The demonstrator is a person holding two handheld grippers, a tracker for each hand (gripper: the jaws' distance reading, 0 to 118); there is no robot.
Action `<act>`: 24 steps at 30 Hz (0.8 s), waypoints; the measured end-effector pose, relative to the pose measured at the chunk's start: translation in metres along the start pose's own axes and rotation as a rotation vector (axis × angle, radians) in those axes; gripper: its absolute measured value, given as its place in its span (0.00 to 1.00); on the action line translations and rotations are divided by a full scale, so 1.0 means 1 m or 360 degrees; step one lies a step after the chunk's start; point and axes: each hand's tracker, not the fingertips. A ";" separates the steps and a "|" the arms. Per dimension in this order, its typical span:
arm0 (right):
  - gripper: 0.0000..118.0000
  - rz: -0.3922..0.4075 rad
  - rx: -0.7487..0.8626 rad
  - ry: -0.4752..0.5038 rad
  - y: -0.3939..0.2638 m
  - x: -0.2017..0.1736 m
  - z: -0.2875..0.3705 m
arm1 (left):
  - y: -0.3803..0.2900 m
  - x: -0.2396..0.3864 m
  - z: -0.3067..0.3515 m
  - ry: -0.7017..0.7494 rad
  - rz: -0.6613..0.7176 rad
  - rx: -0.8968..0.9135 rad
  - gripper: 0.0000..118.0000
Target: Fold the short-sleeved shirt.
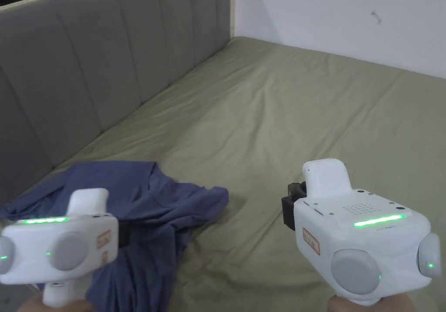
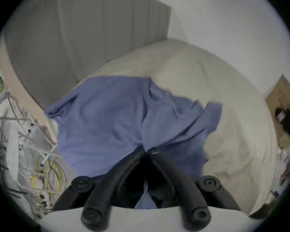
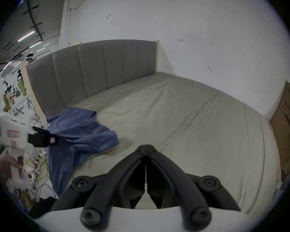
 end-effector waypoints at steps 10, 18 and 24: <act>0.00 -0.0123 0.0145 -0.0104 0.012 0.029 0.057 | 0.082 0.028 0.148 0.0044 -0.0246 0.0600 0.00; 0.00 -0.0229 0.0361 -0.0324 0.010 0.085 0.163 | 0.124 0.178 0.226 -0.0640 -0.0584 0.0798 0.00; 0.00 -0.0296 0.0451 -0.0631 -0.017 0.150 0.250 | 0.116 0.307 0.244 -0.1065 -0.0736 0.0696 0.00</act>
